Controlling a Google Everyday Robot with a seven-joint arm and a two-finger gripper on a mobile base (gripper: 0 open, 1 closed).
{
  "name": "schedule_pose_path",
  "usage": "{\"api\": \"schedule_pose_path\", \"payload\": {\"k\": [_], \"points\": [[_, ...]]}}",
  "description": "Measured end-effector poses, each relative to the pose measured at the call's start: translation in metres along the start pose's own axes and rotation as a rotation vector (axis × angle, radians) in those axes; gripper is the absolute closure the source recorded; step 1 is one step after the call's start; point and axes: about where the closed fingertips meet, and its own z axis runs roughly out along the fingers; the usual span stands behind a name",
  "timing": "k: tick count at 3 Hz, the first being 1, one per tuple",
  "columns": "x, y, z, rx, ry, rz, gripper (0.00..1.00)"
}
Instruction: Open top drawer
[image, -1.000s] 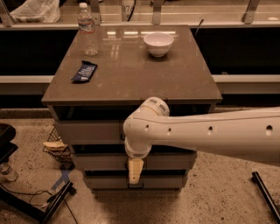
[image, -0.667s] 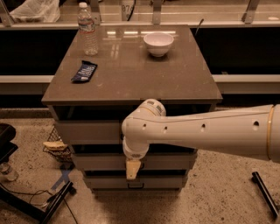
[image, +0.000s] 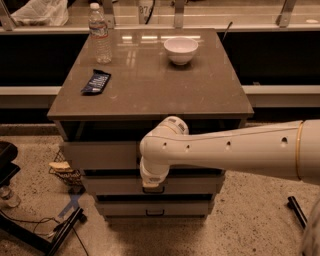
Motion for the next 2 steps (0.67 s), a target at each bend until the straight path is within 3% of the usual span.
{"api": "schedule_pose_path", "payload": {"k": [1, 2], "points": [[-0.0001, 0.0, -0.0003, 0.0, 0.0, 0.0, 0.96], [-0.0002, -0.0001, -0.001, 0.0, 0.0, 0.0, 1.0]]}}
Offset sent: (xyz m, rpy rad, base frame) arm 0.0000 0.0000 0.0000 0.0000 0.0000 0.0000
